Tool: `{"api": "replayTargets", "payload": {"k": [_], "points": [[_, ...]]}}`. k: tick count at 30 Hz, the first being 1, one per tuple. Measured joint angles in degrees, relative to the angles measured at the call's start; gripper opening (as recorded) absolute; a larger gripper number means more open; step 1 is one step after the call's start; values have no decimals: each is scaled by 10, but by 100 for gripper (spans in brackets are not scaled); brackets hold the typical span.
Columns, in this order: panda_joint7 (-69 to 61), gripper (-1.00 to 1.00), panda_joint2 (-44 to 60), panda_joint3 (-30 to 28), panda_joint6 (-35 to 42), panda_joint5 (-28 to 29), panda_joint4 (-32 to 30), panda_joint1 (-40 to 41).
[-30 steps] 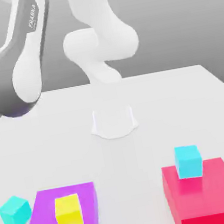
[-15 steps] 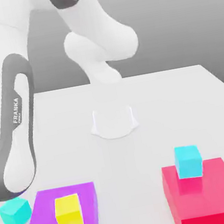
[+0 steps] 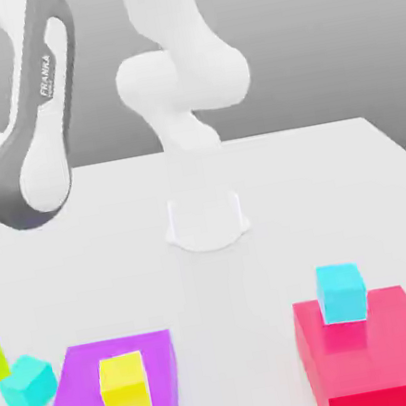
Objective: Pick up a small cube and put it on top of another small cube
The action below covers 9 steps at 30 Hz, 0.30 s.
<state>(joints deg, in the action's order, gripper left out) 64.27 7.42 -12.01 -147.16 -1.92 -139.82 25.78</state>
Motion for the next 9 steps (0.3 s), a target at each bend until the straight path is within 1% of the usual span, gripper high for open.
{"api": "replayTargets", "payload": {"k": [2, 5, 6, 9], "points": [[-22, -100, 4, 2, -23, -11, -19, 5], [-45, -100, 55, 15, -77, -37, -23, 14], [-50, 100, 69, 19, -90, -44, -23, 17], [-50, 100, 69, 19, -90, -44, -23, 17]]}}
